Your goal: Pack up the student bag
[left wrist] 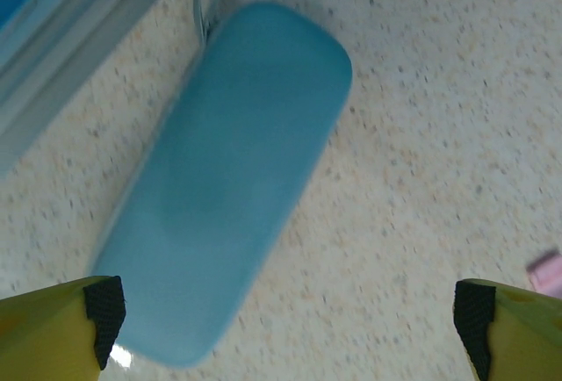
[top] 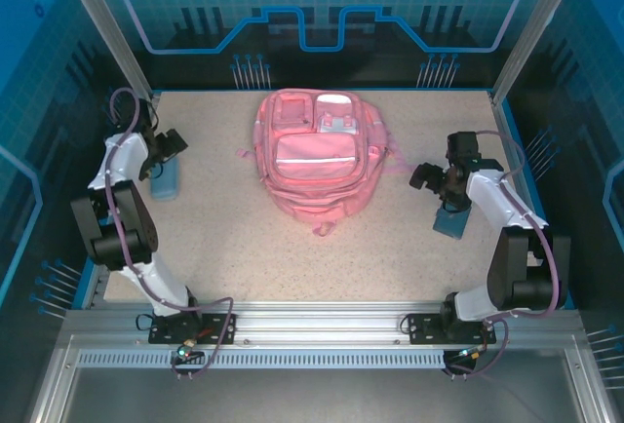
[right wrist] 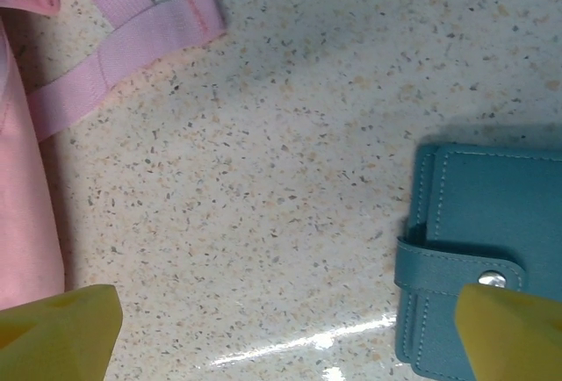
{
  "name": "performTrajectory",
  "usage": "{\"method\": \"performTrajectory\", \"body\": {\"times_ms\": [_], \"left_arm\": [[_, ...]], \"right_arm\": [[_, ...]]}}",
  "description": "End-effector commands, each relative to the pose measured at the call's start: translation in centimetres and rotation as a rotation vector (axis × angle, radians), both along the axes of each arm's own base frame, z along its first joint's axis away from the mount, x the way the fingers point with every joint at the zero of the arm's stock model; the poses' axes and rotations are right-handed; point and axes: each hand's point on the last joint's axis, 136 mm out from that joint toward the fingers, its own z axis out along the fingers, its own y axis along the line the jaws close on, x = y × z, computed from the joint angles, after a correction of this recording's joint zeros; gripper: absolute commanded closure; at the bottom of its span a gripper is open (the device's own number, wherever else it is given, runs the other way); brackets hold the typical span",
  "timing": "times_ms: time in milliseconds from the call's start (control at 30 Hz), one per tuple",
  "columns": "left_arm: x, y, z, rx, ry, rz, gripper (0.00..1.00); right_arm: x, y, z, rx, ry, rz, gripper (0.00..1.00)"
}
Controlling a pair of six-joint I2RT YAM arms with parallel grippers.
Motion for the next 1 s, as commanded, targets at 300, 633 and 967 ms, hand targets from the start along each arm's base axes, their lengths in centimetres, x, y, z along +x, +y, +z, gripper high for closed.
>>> {"method": "performTrajectory", "body": {"times_ms": [300,633,967], "left_arm": [[0.3,1.5,-6.1,0.042,0.256,-0.185,0.01],[1.1,1.8,-8.1,0.035,0.312,-0.23,0.06],[1.2,0.3,-6.8,-0.06,0.277,-0.176,0.37]], "right_arm": [[1.0,2.4,1.5,0.074,-0.075,0.057,0.0],[1.1,3.0,2.2,0.085,-0.086,0.054,0.01],[1.1,4.4,3.1,0.107,-0.11,0.085,0.01]]}}
